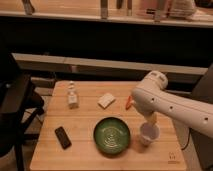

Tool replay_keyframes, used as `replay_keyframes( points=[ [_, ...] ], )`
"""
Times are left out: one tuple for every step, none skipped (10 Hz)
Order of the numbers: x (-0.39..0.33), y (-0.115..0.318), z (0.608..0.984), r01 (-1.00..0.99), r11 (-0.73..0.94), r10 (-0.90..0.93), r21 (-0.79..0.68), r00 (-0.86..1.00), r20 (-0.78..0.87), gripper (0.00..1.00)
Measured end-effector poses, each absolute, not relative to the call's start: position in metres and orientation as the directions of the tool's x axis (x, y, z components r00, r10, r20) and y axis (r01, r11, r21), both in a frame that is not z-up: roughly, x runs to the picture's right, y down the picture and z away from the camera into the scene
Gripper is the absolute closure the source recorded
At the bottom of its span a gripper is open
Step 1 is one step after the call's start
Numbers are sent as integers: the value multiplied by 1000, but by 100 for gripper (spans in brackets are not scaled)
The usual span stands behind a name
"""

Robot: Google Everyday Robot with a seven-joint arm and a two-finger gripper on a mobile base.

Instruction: Drag the ceramic bowl in a circle

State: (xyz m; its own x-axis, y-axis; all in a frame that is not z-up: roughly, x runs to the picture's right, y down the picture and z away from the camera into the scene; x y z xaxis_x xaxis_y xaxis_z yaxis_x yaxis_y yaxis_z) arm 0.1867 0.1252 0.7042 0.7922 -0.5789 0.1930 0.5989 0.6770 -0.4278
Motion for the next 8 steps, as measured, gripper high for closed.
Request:
replay_keyframes(
  points=[
    [183, 125, 705, 612, 669, -590, -422, 782, 199, 20],
    [183, 127, 704, 629, 656, -605, -417, 768, 207, 20],
    [184, 128, 704, 638, 649, -613, -414, 761, 212, 20],
    [182, 129, 704, 655, 637, -627, -406, 747, 221, 20],
    [180, 129, 705, 665, 631, -635, -399, 738, 227, 20],
    [179, 130, 705, 672, 626, -640, -395, 733, 231, 20],
    [177, 132, 706, 679, 622, -645, -390, 726, 237, 20],
    [175, 132, 707, 687, 616, -651, -385, 720, 241, 20]
  ],
)
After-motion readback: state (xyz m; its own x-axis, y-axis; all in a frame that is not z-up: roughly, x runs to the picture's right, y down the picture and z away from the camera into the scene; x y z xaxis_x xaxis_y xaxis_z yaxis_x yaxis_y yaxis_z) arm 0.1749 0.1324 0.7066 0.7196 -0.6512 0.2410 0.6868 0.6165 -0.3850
